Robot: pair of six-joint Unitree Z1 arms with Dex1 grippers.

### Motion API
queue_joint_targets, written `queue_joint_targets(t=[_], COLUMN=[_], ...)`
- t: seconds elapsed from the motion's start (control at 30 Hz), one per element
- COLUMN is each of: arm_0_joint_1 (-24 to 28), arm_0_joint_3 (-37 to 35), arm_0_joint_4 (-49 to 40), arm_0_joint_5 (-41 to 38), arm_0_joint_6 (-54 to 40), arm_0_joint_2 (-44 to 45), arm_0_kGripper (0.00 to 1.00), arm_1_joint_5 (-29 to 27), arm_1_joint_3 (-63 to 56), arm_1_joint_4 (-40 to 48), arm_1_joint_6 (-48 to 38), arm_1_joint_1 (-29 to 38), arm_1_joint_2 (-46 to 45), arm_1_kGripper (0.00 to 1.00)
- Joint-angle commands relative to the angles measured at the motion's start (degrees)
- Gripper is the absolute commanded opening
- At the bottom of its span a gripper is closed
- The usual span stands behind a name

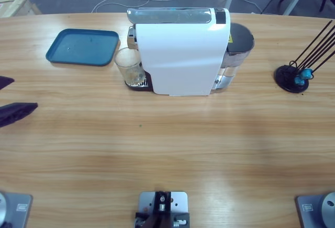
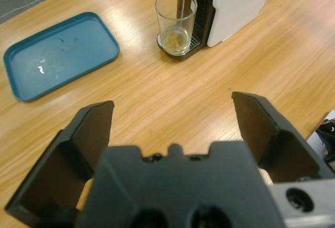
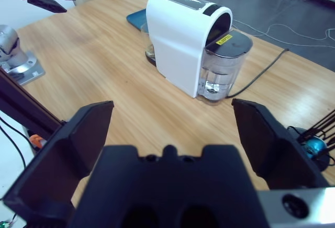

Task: Pour coffee

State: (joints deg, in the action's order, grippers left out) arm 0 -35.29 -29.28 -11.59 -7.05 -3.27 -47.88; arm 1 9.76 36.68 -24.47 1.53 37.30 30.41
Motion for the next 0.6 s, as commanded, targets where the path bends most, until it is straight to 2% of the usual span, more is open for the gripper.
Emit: queue_joint_targets(t=[0.03, 0.6], arm_0_joint_1=[0.13, 0.13], arm_0_joint_3=[4.22, 5.27], arm_0_joint_4=[3.68, 5.85], arm_0_joint_5=[-1.03, -1.12], arm_0_joint_6=[1.60, 1.95], arm_0_joint_2=[2.32, 0.63], arm_0_kGripper=[0.959, 0.959], arm_1_joint_5=[1.05, 1.13], arm_1_joint_3=[-4.24, -5.12], arm_1_joint_4=[3.73, 4.26], arm_1_joint_6=[-0.35, -0.21], arm_1_joint_1=[0.32, 0.34], arm_1_joint_2=[0.91, 3.85], arm_1_kGripper=[1.000, 1.000])
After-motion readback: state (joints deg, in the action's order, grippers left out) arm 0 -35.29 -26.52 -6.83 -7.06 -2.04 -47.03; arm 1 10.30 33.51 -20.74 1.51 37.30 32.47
